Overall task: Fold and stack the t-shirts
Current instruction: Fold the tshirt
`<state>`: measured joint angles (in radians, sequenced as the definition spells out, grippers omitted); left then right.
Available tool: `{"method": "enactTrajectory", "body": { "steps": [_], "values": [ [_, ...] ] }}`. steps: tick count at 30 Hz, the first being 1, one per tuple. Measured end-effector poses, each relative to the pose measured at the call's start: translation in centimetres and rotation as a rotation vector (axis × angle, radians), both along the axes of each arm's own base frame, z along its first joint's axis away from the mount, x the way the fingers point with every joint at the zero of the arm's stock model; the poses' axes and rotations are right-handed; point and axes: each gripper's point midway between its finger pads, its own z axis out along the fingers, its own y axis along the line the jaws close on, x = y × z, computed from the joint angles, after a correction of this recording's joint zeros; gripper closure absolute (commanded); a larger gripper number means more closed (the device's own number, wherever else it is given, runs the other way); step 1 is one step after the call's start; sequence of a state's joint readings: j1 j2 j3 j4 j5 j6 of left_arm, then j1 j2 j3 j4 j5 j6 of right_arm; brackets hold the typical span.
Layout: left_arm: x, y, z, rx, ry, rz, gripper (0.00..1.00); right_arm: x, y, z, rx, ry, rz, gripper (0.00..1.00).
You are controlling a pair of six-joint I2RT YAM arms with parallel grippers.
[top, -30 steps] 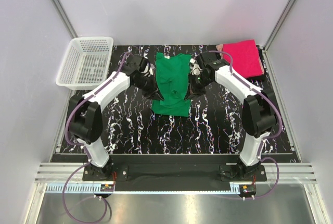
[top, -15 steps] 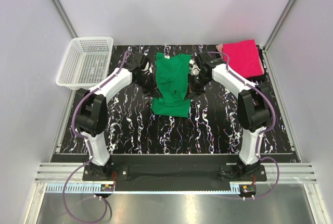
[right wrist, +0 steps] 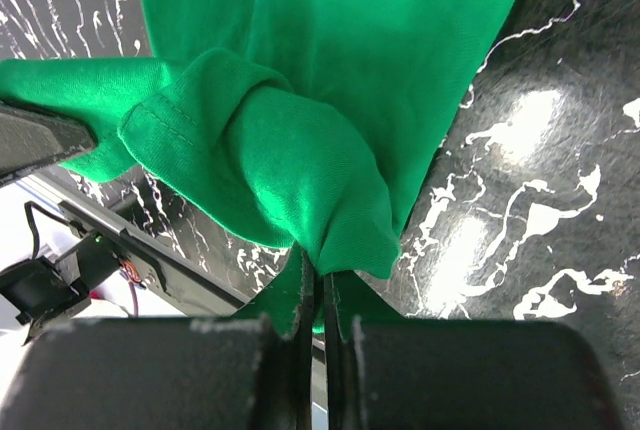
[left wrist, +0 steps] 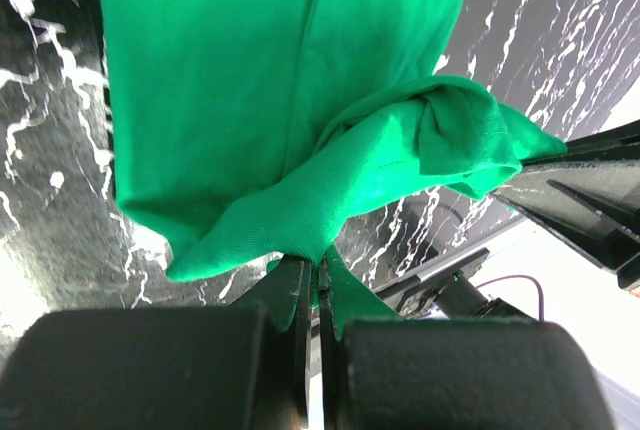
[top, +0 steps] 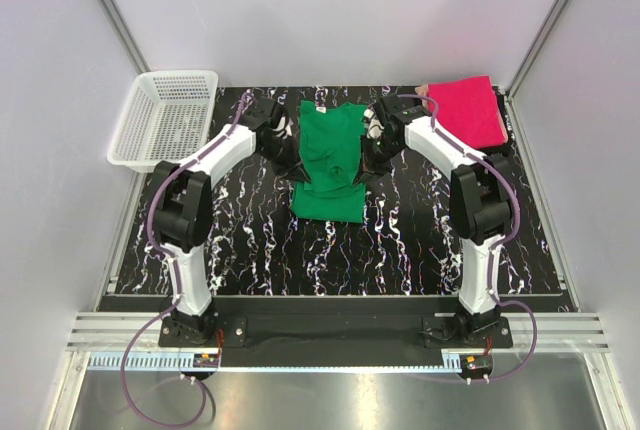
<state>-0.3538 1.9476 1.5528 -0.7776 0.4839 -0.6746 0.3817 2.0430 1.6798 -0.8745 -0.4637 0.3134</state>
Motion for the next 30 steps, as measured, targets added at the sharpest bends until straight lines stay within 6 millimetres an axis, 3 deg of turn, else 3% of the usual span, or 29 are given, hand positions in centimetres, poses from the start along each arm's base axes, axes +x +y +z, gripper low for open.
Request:
{"method": "enactTrajectory", "body": {
  "steps": [16, 30],
  "values": [
    [2.4, 0.7, -2.5, 0.020, 0.034, 0.012, 1.00, 2.4, -0.3, -1.6, -0.001, 0.022, -0.026, 1.00],
    [3.9, 0.7, -4.7, 0.028, 0.065, 0.008, 1.00, 2.9, 0.1, -3.7, 0.003, 0.068, -0.025, 1.00]
  ]
}}
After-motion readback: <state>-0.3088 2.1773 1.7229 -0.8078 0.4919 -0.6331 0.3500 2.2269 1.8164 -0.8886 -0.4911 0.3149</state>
